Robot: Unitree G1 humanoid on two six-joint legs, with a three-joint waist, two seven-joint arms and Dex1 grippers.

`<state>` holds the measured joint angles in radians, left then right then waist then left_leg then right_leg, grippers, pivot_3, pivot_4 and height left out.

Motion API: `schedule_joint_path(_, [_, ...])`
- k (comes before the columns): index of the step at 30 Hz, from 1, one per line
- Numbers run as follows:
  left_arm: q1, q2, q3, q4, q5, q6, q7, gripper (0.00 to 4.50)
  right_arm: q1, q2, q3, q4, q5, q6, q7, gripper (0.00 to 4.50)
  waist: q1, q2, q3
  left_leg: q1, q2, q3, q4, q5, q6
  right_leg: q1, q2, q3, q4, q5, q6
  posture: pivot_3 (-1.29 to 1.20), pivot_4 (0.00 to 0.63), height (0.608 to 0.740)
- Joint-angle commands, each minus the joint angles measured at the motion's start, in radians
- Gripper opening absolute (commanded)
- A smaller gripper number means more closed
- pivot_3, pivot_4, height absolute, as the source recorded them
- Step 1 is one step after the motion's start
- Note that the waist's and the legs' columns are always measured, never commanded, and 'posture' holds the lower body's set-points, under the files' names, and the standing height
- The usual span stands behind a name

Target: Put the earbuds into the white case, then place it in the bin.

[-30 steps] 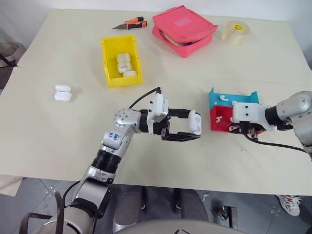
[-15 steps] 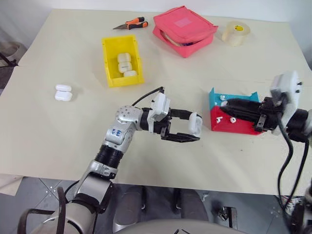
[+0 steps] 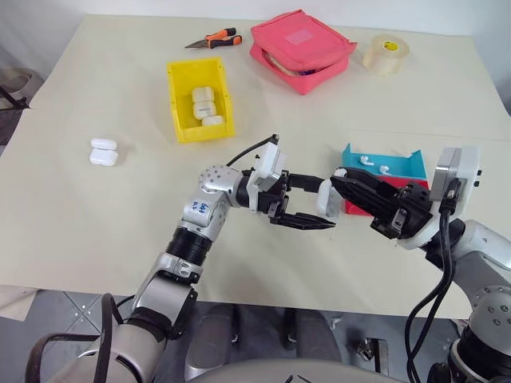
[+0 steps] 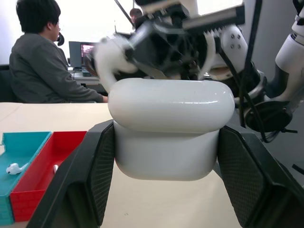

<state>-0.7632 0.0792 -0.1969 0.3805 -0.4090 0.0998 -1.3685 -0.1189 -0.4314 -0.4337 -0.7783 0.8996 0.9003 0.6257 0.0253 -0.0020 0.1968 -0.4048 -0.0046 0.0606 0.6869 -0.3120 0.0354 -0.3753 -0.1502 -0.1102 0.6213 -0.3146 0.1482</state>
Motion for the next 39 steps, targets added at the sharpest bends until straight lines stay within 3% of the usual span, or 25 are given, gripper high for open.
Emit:
schedule_joint_path(1, [-0.015,-0.006,0.014,-0.02,-0.023,0.006,-0.003,2.81,0.015,-0.009,0.014,-0.011,0.026,-0.064,-0.019,0.52,0.0,0.0,0.0,0.0,0.0,0.0,0.0,0.0,0.0,0.0,0.0,0.0,0.0,0.0,0.0,0.0,0.15,0.74])
schedule_joint_path(25, [-0.027,-0.034,0.034,-0.027,-0.026,-0.036,-0.014,2.81,0.085,-0.127,0.19,0.135,-0.078,-0.269,0.019,0.52,0.001,0.0,0.0,0.0,0.0,0.0,0.0,0.0,0.0,0.0,0.0,0.0,0.0,0.0,0.0,0.0,0.15,0.74])
schedule_joint_path(39, [-0.058,-0.029,0.072,0.024,-0.02,-0.098,-0.003,2.81,0.17,-0.289,0.19,0.14,-0.087,-0.262,0.048,0.52,0.001,0.0,0.0,0.0,0.0,0.0,0.0,0.0,0.0,0.0,0.0,0.0,-0.001,0.0,0.0,0.0,0.15,0.74])
